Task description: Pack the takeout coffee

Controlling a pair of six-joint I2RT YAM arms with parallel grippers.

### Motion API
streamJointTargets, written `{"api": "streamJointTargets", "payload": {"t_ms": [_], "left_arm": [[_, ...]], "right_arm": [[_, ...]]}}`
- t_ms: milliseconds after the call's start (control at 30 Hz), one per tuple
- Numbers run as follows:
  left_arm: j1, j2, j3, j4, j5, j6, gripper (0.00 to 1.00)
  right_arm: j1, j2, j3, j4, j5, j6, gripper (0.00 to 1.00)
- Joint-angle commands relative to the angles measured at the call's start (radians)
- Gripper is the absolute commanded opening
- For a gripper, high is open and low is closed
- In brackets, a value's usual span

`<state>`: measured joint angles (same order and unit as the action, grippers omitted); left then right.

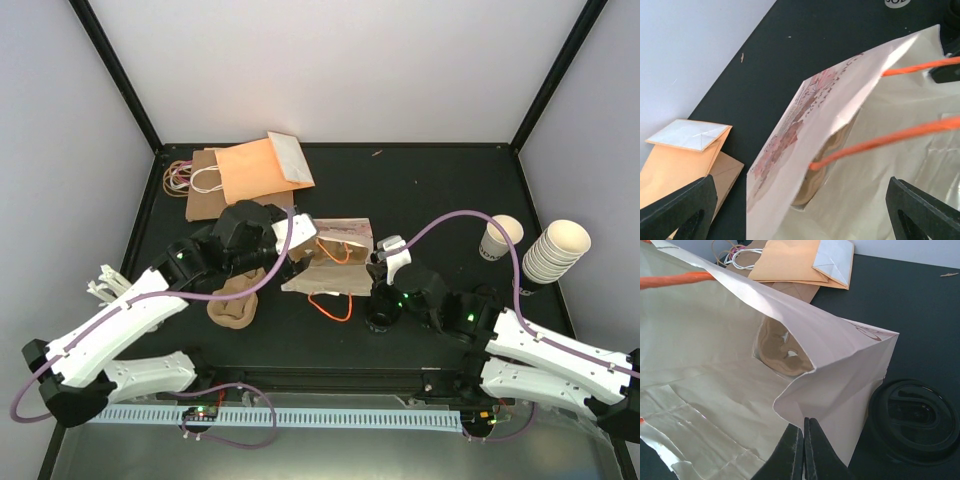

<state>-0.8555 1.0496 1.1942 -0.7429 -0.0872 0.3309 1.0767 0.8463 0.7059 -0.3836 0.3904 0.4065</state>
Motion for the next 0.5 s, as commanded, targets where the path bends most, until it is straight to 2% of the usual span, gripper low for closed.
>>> {"api": "streamJointTargets", "payload": {"t_ms": [0, 333, 467], "left_arm": [[0.032, 0.048, 0.063, 0.044, 0.043, 0.067, 0.93], [0.091, 0.143, 0.11, 0.012, 0.17, 0.095, 0.7], [0.095, 0.168, 0.109, 0.009, 0.178, 0.097, 0.65]], "right_arm": [[0.004, -0.011, 0.026, 0.006, 0.02, -0.001, 0.02], [0.005, -0.01, 0.03, 0.005, 0.028, -0.003, 0.02], [0.005, -0.009, 0.032, 0.004, 0.03, -0.006, 0.01]]}}
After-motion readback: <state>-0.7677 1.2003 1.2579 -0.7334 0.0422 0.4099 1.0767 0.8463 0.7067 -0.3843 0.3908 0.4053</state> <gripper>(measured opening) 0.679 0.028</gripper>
